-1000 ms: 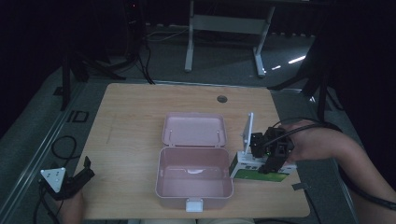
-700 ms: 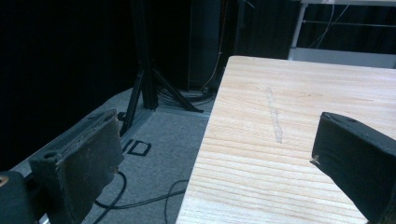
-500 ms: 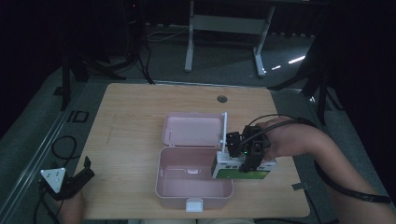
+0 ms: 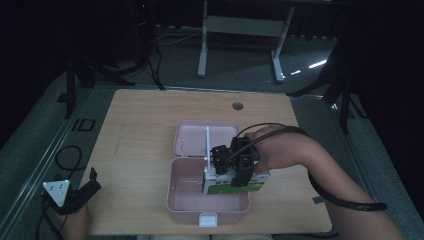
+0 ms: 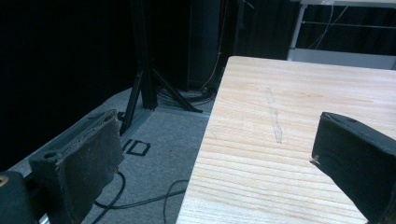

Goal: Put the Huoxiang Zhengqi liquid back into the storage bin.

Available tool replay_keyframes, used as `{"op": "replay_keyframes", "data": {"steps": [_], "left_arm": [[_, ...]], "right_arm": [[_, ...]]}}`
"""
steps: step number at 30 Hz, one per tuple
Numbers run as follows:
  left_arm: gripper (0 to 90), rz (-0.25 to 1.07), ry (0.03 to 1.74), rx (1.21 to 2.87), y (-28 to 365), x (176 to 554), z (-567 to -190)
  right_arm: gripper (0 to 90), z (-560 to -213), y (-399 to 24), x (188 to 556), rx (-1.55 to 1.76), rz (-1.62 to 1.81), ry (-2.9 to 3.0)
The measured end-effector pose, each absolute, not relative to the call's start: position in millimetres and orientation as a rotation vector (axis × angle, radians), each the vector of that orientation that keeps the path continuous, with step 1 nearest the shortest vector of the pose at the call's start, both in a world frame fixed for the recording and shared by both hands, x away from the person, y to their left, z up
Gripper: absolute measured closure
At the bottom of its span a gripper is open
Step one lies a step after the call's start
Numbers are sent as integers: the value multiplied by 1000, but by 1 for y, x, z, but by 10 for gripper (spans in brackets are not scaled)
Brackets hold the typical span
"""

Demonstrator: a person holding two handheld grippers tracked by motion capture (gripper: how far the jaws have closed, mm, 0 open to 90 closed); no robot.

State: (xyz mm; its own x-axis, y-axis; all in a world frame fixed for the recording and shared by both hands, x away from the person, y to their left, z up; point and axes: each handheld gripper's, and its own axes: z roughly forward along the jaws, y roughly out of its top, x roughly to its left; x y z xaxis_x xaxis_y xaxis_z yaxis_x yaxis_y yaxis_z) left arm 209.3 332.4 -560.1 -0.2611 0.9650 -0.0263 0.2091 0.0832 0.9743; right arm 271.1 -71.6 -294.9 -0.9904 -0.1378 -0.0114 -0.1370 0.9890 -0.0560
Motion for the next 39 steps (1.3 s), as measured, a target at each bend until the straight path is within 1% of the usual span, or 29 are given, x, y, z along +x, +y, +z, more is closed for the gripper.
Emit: {"op": "replay_keyframes", "data": {"steps": [8,12,13,26,39], "left_arm": [[20,1244,1594,1194,332,210,-560],[20,1243,1594,1194,332,209,-560],[20,1243,1594,1195,332,209,-560],[20,1246,1592,1199,332,210,-560],[20,1244,1589,1201,332,210,-560]], "right_arm": [[618,-317,-49,275,-219,-94,3134],[618,-336,-41,275,-231,-85,3150],[618,-336,-41,275,-231,-85,3150],[617,-387,-42,292,-161,-137,3197],[617,-422,-40,299,-136,-145,3230]]}}
